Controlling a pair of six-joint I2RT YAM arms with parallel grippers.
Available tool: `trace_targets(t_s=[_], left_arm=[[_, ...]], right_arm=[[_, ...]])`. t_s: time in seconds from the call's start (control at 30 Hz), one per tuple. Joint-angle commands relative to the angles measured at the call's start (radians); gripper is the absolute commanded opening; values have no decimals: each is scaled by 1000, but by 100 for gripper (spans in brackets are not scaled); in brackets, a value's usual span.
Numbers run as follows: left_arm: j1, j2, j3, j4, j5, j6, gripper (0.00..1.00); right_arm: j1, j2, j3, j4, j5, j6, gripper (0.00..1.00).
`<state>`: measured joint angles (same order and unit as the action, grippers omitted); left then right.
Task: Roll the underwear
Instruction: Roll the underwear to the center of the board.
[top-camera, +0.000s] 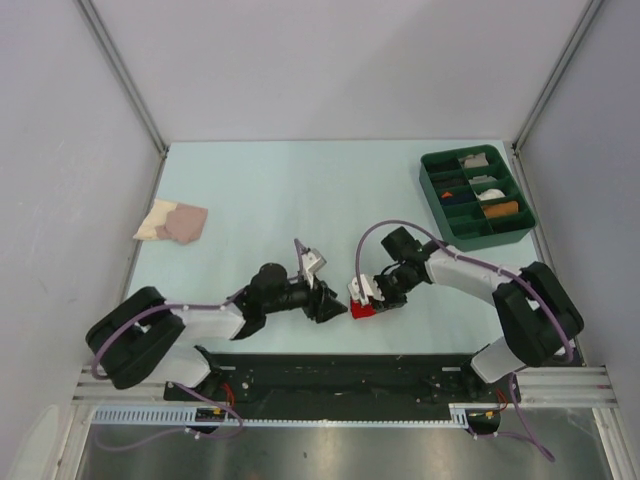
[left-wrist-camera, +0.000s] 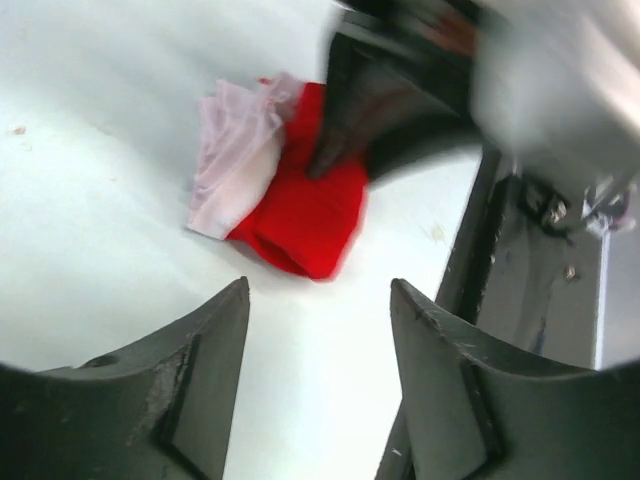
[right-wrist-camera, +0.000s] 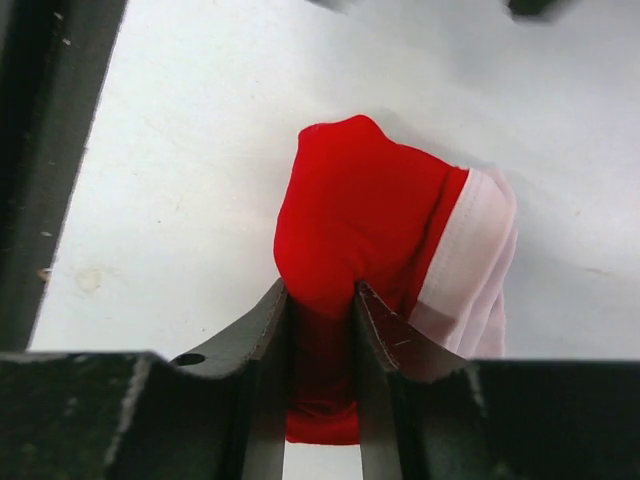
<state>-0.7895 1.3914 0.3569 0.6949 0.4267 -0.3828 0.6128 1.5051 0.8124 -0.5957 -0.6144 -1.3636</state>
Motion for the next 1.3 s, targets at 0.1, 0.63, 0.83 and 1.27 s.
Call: trace_targets(t_s=[0.1,0.63,0.83,1.27], left_arm=[[-206,-100,-156,213,-103,367,65],[-309,213,169,8,-138,522,62],[-304,328,275,-116,-198,504,32],[-149,537,402,-347,-10,280,0]], right_arm=[[-68,176,178,-444,-203,24,27],[-199,405,283,-573,-281,47,27],[-216,423,281,-572,-281,46,28],[-274,247,297,-575,-332,104,48]])
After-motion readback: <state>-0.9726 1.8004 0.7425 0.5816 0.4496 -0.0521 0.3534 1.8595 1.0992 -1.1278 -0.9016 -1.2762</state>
